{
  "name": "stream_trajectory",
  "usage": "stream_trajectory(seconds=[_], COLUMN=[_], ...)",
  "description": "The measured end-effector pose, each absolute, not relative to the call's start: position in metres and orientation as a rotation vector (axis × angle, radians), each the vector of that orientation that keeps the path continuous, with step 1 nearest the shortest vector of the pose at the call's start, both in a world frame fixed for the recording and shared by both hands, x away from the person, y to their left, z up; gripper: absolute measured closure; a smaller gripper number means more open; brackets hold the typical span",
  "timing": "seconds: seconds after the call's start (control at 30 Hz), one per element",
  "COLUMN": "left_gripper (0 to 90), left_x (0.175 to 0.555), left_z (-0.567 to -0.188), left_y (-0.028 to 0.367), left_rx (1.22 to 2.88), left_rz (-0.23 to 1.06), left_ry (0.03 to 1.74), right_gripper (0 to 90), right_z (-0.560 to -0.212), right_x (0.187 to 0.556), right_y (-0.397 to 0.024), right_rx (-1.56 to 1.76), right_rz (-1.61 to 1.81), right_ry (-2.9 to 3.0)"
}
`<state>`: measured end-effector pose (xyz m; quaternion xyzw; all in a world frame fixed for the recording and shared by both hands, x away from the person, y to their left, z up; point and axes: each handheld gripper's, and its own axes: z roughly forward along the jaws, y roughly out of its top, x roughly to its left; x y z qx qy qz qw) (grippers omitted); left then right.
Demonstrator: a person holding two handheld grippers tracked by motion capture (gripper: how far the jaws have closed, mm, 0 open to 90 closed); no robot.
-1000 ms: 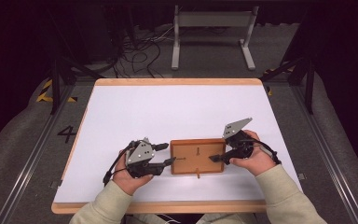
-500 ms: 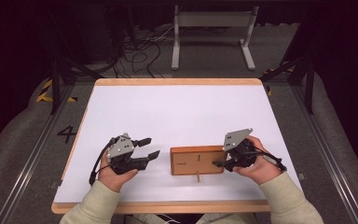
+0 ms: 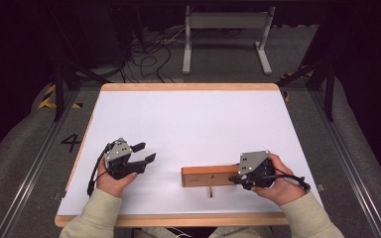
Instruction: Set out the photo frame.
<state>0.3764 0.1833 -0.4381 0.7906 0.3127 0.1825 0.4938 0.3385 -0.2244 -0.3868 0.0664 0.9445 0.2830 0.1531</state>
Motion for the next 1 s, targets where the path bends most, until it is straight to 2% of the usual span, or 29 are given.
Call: stream_trajectory(seconds=[0.27,0.67,1.0], left_gripper=[41.9,42.1,42.2], left_x=[0.378,0.378,0.379], left_z=[-0.441,-0.441,-0.442], left_y=[0.184,0.185,0.184], left_rx=[1.927,1.929,1.924], left_rz=[0.441,0.462,0.459], left_ry=[0.771,0.79,0.797], right_gripper=[65.6,56.2,51.2], right_z=[-0.385,-0.389,-0.401], right_x=[0.328,0.323,0.323], right_y=[-0.222,-0.224,-0.245], right_rx=[0.13,0.171,0.294], right_rz=[0.776,0.809,0.854], right_ry=[2.746,2.784,2.772])
